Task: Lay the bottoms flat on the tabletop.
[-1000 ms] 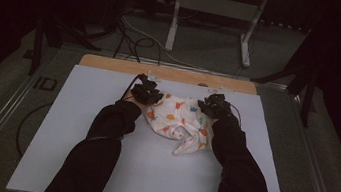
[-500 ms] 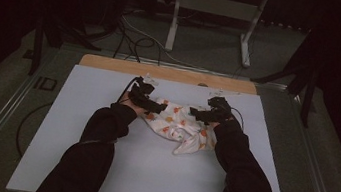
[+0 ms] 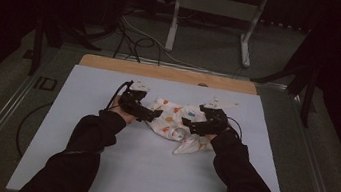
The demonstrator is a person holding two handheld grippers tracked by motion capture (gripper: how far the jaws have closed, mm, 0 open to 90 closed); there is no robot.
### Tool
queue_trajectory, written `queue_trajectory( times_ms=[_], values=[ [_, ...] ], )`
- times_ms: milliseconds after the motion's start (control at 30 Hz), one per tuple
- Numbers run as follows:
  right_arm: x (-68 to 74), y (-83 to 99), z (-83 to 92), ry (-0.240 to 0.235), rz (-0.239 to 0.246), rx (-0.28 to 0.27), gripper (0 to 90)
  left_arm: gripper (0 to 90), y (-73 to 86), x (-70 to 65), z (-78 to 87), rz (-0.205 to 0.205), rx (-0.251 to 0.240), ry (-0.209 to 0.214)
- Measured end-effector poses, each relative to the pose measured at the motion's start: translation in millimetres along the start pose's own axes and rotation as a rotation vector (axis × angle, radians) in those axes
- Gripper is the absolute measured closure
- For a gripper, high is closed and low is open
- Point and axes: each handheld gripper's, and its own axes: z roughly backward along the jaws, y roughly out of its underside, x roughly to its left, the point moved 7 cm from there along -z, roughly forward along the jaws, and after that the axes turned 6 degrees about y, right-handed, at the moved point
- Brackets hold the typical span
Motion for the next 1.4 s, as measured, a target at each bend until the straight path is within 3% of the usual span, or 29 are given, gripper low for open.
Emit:
queue_trajectory(
  times_ms=[133, 233, 333, 433, 500, 567, 633, 733, 867, 1000, 1067, 1133, 1333, 1400],
  values=[
    [16.9, -4.5, 11.7, -0.015, 0.051, -0.032, 13.9, 3.6, 10.5, -11.1, 19.8, -0.019, -0.028, 0.016],
    [32.9, -5.7, 16.6, -0.052, 0.08, -0.051, 14.0, 3.6, 24.6, -21.6, 37.1, -0.026, -0.043, 0.026],
    [50.2, -1.0, 15.6, -0.097, 0.132, -0.034, 15.4, 3.6, 38.5, -30.6, 49.9, -0.031, -0.051, 0.036],
    [67.2, 6.1, 7.6, -0.175, 0.139, 0.015, 15.2, 3.7, 53.0, -39.2, 60.2, -0.038, -0.048, 0.038],
    [76.6, 10.1, 2.2, -0.191, 0.188, 0.022, 22.0, 3.7, 57.0, -41.7, 63.1, -0.038, -0.055, 0.035],
    [88.2, 13.3, -3.9, -0.229, 0.187, 0.037, 32.4, 3.7, 69.4, -47.9, 70.5, -0.024, -0.071, 0.038],
    [96.6, 17.6, -12.0, -0.263, 0.242, 0.044, 39.0, 3.8, 78.1, -50.8, 73.0, -0.016, -0.082, 0.036],
    [107.3, 27.1, -29.8, -0.287, 0.263, 0.095, 54.5, 3.9, 91.3, -53.6, 71.7, -0.013, -0.07, 0.031],
    [110.0, 39.4, -51.6, -0.288, 0.296, 0.174, 65.6, 3.9, 100.2, -52.8, 68.3, -0.004, -0.054, 0.033],
    [103.2, 48.0, -69.0, -0.261, 0.263, 0.25, 67.9, 3.9, 101.9, -51.2, 65.7, 0.006, -0.056, 0.036],
    [94.8, 49.4, -74.6, -0.231, 0.276, 0.257, 65.3, 3.9, 103.1, -51.2, 64.6, 0.005, -0.052, 0.037],
    [88.1, 47.1, -78.4, -0.207, 0.213, 0.257, 62.7, 3.9, 104.2, -51.0, 63.9, -0.001, -0.047, 0.033],
    [70.9, 39.1, -87.0, -0.125, 0.198, 0.256, 61.5, 3.9, 104.8, -50.7, 62.8, 0.0, -0.051, 0.03],
    [64.7, 38.3, -89.6, -0.095, 0.233, 0.261, 61.8, 3.9, 105.6, -50.7, 61.8, 0.004, -0.05, 0.032]
  ],
)
